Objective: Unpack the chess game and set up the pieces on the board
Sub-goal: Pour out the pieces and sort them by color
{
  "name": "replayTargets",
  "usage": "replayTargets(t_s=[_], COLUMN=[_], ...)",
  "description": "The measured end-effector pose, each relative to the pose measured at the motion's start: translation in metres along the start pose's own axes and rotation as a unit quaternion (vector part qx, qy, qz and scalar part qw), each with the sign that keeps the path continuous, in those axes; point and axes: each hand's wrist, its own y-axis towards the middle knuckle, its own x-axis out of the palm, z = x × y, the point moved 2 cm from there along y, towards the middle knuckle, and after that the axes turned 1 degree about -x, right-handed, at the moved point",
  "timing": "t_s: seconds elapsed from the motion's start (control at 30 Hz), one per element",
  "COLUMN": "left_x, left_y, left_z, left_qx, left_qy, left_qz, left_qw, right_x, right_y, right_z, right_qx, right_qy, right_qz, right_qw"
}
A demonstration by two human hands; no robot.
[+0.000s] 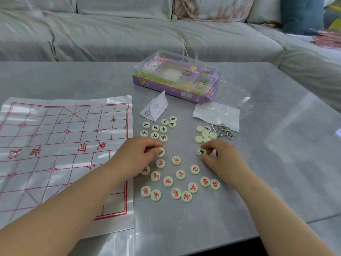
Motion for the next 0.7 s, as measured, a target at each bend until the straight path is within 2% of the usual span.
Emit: replayTargets(t_s=[0.1,0.23,0.4,0.47,0.57,0.7], left_x=[-0.009,-0.003,-0.012,-0.012,-0.002,0.000], left_y=[-0.015,-0.035,-0.018,-0.003,0.008,0.015], left_z=[-0.011,-0.008,-0.010,-0.010,-0.013,-0.018], left_qx=[-0.026,0.003,-0.023,-0.026,-0.009,0.008], left_qy=[-0.028,-0.018,-0.012,0.024,0.088,0.121], left_qz=[0.010,-0.005,0.081,0.089,0.064,0.078], left_qw=[0.999,1.000,0.996,0.995,0.994,0.990], right_x=[0.002,0.010,0.021,0.023,0.012,-0.009], right_y=[0.003,0.020,0.040,0.040,0.031,0.010], right_z=[-0.016,-0.039,-0.060,-0.063,-0.047,0.000], right_qx=[-0.018,-0.033,-0.025,-0.034,-0.014,0.045], right_qy=[0.014,0.010,0.014,0.030,0.063,0.048], right_qz=[-0.006,-0.021,-0.016,-0.021,-0.008,0.068], right_qw=[1.000,0.999,0.999,0.999,0.998,0.996])
